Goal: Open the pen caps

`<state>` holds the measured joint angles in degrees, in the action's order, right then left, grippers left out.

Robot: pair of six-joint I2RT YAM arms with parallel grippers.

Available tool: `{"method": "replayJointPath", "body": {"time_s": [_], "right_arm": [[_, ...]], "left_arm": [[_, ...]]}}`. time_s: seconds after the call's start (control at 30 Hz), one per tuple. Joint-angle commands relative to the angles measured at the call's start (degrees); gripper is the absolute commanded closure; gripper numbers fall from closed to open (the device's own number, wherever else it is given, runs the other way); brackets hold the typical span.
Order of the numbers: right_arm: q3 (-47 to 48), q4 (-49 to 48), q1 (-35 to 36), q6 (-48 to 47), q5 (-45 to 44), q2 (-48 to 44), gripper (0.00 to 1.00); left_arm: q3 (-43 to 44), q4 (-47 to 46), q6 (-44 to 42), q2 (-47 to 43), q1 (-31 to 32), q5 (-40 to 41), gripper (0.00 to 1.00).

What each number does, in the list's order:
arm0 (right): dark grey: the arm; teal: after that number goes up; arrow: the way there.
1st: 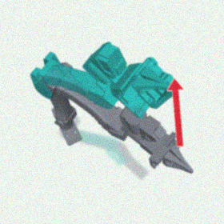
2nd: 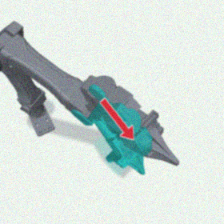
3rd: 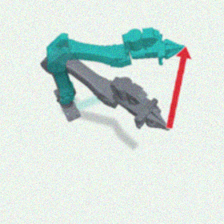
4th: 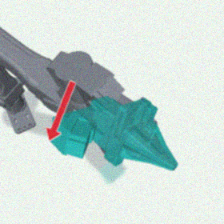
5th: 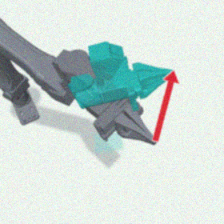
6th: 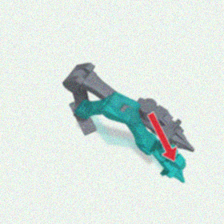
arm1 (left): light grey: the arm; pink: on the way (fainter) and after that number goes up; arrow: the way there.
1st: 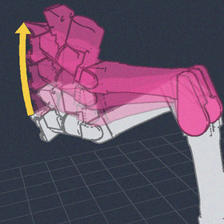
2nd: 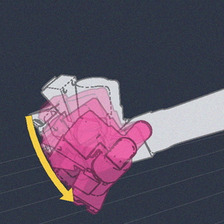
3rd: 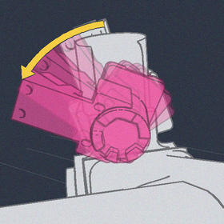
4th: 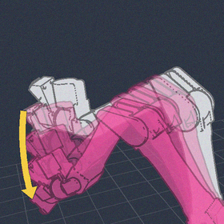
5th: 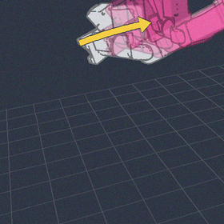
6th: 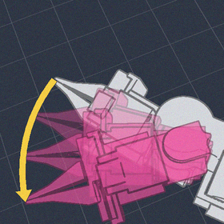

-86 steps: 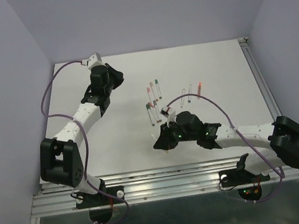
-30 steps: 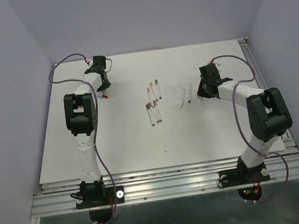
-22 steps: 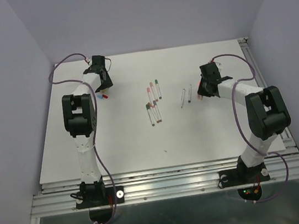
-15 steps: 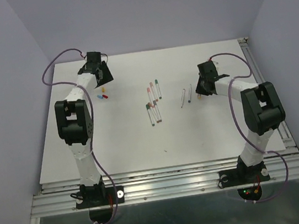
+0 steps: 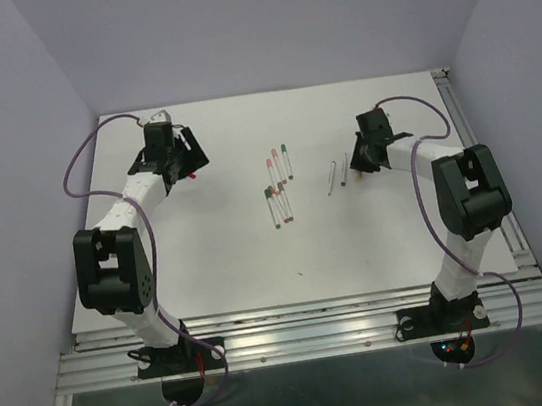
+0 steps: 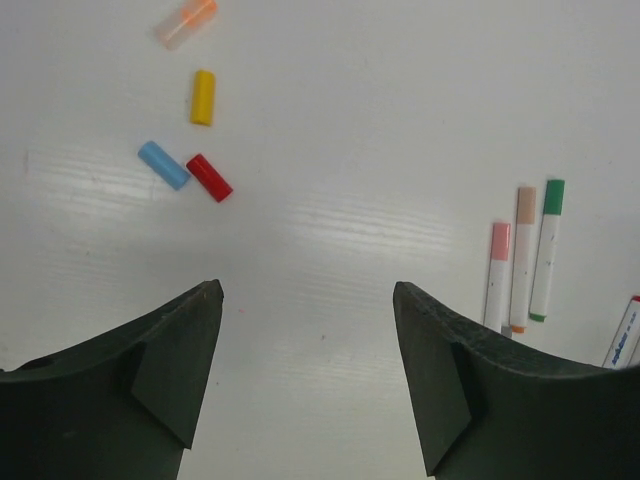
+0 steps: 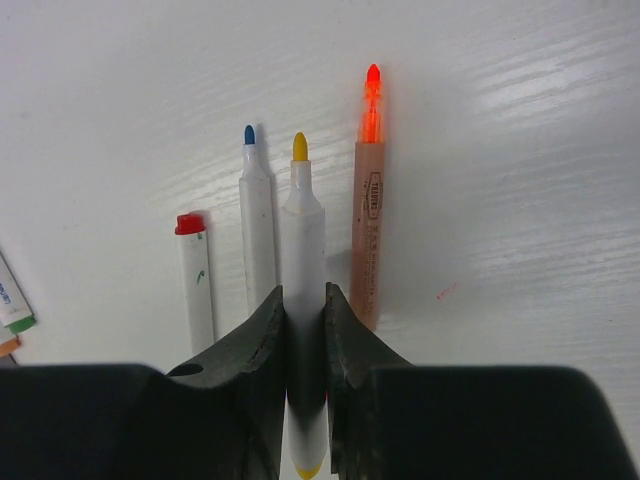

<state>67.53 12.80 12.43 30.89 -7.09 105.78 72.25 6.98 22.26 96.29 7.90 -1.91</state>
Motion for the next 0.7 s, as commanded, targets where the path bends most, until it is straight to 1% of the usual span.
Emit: {"method": "replayJointPath", "body": {"time_s": [0.0,0.07,0.17,0.23,0.33,0.37,0.4,0.53,0.57,0.63,0.67], "right_arm": [[3.7,-1.1,-0.2,0.0,1.0,1.2,0.8],[3.7,-1.2,-0.1,0.1,1.6,1.4,0.77],[3.5,-1.3,-0.2,0.3,2.3,1.5,0.74],[3.4,-1.0,-0.2,0.5,2.7,1.4,0.73],[3.4,-0.3,-0.1,0.7,2.3,0.7,0.67],[3.4,-0.1,-0.2,0.7,2.1,0.6,0.63],[3.4,0.2,-0.1,0.6,2.0,0.4,0.62],[3.2,0.9,-0.2,0.5,2.2,-1.2,0.59],[3.1,1.2,-0.1,0.6,2.9,-2.3,0.5],[3.0,1.5,-0.2,0.7,3.1,-3.7,0.49],[2.3,1.5,-0.1,0.7,3.4,-4.9,0.45]], "left_arm": [[-6.0,-4.3,1.9,-4.9,0.6,-2.7,0.2],[-8.6,-5.4,2.3,-6.3,0.7,-3.7,0.2],[-9.8,-5.8,2.3,-7.0,0.8,-4.6,0.2],[-9.8,-5.8,2.6,-7.0,0.9,-4.9,0.2],[-9.8,-5.9,2.7,-7.4,1.1,-5.3,0.2],[-9.8,-5.9,2.7,-7.6,1.2,-5.4,0.2],[-9.8,-6.1,2.7,-7.8,1.4,-5.6,0.2],[-10.1,-6.2,3.3,-8.0,2.1,-5.7,0.19],[-10.4,-6.5,3.4,-7.9,2.5,-6.3,0.2],[-10.5,-6.6,3.6,-7.7,3.5,-6.8,0.2],[-10.6,-6.6,3.5,-7.3,5.0,-6.9,0.19]]}}
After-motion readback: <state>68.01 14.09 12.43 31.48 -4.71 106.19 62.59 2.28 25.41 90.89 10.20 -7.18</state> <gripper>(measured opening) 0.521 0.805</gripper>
